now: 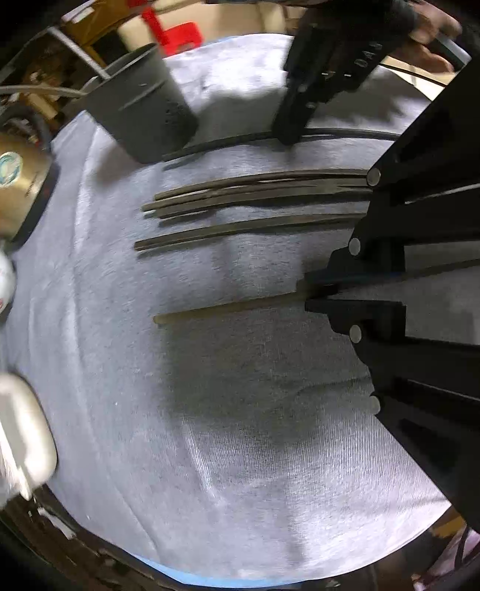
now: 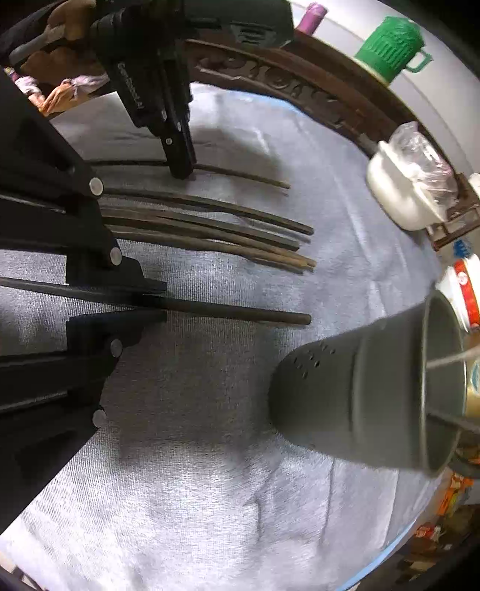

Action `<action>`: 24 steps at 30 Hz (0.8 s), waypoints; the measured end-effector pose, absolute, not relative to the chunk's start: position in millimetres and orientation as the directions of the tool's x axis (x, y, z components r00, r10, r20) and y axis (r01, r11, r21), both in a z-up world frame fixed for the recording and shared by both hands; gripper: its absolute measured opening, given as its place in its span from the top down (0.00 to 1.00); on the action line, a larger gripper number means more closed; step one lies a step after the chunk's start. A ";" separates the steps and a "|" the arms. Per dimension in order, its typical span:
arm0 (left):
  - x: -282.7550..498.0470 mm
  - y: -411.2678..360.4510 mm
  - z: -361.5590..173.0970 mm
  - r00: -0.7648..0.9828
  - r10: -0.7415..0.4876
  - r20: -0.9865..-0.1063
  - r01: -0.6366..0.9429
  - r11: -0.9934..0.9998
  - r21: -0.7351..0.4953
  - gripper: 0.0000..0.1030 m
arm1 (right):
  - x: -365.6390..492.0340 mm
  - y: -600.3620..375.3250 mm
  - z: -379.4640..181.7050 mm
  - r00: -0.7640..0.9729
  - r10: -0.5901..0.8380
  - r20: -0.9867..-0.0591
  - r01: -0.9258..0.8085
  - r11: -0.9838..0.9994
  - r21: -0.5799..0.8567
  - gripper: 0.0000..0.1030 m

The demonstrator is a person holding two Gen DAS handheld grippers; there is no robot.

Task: Organize utensils
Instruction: 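Grasp another chopstick with the right tool while the left tool grasps one too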

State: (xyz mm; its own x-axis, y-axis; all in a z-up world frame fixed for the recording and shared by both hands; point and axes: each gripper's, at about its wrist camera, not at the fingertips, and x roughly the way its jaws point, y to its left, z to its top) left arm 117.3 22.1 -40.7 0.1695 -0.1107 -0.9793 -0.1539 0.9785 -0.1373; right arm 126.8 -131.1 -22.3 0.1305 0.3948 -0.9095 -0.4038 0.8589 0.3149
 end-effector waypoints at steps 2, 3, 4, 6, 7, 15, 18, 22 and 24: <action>121.6 22.1 -41.2 0.135 -0.087 -0.987 -0.132 0.986 -0.105 0.92 | 130.4 -122.3 -21.1 0.108 0.358 -0.927 -0.424 0.860 0.283 0.89; 123.7 23.8 -41.1 0.124 -0.087 -0.988 -0.131 0.986 -0.103 0.92 | 131.8 -119.2 -20.8 0.100 0.346 -0.933 -0.426 0.862 0.274 0.88; 128.6 27.1 -40.7 0.117 -0.100 -0.988 -0.134 0.984 -0.115 0.89 | 134.0 -115.7 -20.1 0.094 0.333 -0.938 -0.425 0.866 0.265 0.88; 132.9 33.5 -42.8 0.106 -0.115 -0.988 -0.160 0.978 -0.131 0.74 | 136.8 -111.7 -19.7 0.089 0.320 -0.943 -0.420 0.870 0.256 0.88; 136.1 42.8 -40.6 0.113 -0.113 -0.987 -0.169 0.977 -0.131 0.66 | 139.4 -109.4 -20.7 0.085 0.307 -0.948 -0.412 0.877 0.247 0.88; 156.1 47.9 -48.6 0.117 -0.141 -0.983 -0.189 0.969 -0.161 0.95 | 157.6 -92.7 -23.3 0.075 0.262 -0.962 -0.367 0.905 0.218 0.88; 152.2 56.8 -54.6 0.118 -0.204 -0.972 -0.194 0.955 -0.224 0.95 | 157.2 -84.2 -22.7 0.079 0.233 -0.969 -0.398 0.899 0.183 0.92; 143.2 74.2 -55.0 0.154 -0.259 -0.954 -0.236 0.928 -0.290 0.95 | 147.8 -82.1 -21.0 0.082 0.250 -0.965 -0.405 0.893 0.197 0.93; 134.4 79.3 -53.7 0.187 -0.274 -0.943 -0.250 0.915 -0.316 0.95 | 139.1 -83.4 -17.2 0.100 0.261 -0.960 -0.414 0.888 0.199 0.93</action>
